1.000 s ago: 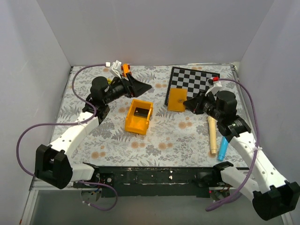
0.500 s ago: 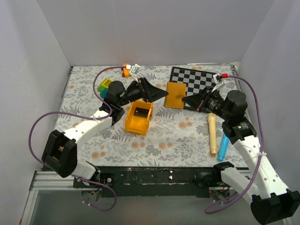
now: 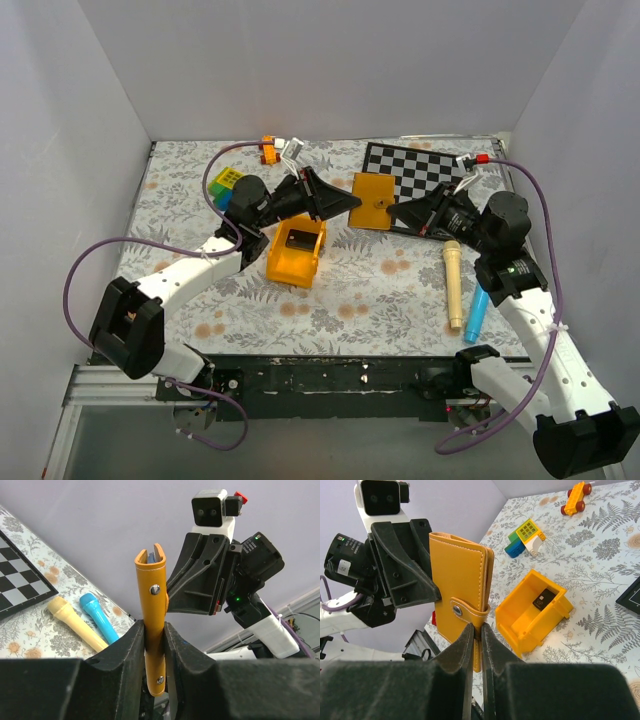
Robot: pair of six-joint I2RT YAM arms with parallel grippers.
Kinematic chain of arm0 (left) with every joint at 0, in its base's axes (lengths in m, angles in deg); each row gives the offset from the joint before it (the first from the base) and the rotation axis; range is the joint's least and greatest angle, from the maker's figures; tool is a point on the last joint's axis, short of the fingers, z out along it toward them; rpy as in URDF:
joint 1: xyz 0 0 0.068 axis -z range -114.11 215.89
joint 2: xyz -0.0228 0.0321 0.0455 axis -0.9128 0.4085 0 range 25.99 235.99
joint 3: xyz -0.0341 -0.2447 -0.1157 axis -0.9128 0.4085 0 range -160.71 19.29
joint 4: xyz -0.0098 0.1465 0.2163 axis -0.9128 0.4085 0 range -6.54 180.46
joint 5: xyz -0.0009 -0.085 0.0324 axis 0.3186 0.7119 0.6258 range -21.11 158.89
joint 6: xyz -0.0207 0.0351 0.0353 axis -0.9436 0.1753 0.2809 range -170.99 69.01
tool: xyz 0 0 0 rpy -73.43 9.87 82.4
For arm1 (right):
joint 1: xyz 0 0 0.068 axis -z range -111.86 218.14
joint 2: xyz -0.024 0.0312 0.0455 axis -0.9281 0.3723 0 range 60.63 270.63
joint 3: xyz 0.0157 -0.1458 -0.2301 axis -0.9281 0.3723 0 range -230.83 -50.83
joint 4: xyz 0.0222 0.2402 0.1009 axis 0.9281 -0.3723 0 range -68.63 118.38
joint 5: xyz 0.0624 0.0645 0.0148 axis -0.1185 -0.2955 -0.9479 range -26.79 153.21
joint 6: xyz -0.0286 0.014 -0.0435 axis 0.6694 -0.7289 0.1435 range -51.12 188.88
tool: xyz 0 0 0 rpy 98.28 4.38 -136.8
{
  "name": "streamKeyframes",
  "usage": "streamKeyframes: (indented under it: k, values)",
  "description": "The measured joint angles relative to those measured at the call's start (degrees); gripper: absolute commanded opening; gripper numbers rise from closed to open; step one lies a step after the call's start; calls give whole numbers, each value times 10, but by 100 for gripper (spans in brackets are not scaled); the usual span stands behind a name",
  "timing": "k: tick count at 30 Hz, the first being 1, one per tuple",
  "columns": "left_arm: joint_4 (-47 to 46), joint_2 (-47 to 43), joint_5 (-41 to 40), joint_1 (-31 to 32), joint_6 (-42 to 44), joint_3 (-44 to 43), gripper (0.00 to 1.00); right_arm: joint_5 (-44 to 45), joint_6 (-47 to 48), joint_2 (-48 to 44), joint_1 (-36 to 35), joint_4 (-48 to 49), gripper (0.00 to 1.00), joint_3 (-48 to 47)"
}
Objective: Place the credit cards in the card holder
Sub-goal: Open the card holder at the center of the board.
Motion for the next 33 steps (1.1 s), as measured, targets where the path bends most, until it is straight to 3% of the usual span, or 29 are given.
streamKeyframes:
  k: [1, 2, 7, 9, 21, 28, 33]
  values:
    - [2, 0, 0, 0, 2, 0, 2, 0, 0, 0, 0, 0, 1, 0]
    - [4, 0, 0, 1, 1, 0, 0, 0, 1, 0, 0, -1, 1, 0]
    - [52, -5, -20, 6, 35, -3, 0, 5, 17, 10, 0, -33, 53, -9]
    - [99, -12, -38, 12, 62, -11, 0, 15, 31, 19, 0, -54, 60, -21]
    - [366, -47, -329, 118, 255, -153, 0, 47, 64, 49, -1, -101, 54, -74]
    - [455, -3, -487, 183, 324, -219, 0, 63, 71, 59, -10, -118, 54, -76]
    - [491, 31, -551, 204, 356, -236, 0, 70, 74, 69, -19, -121, 55, -92]
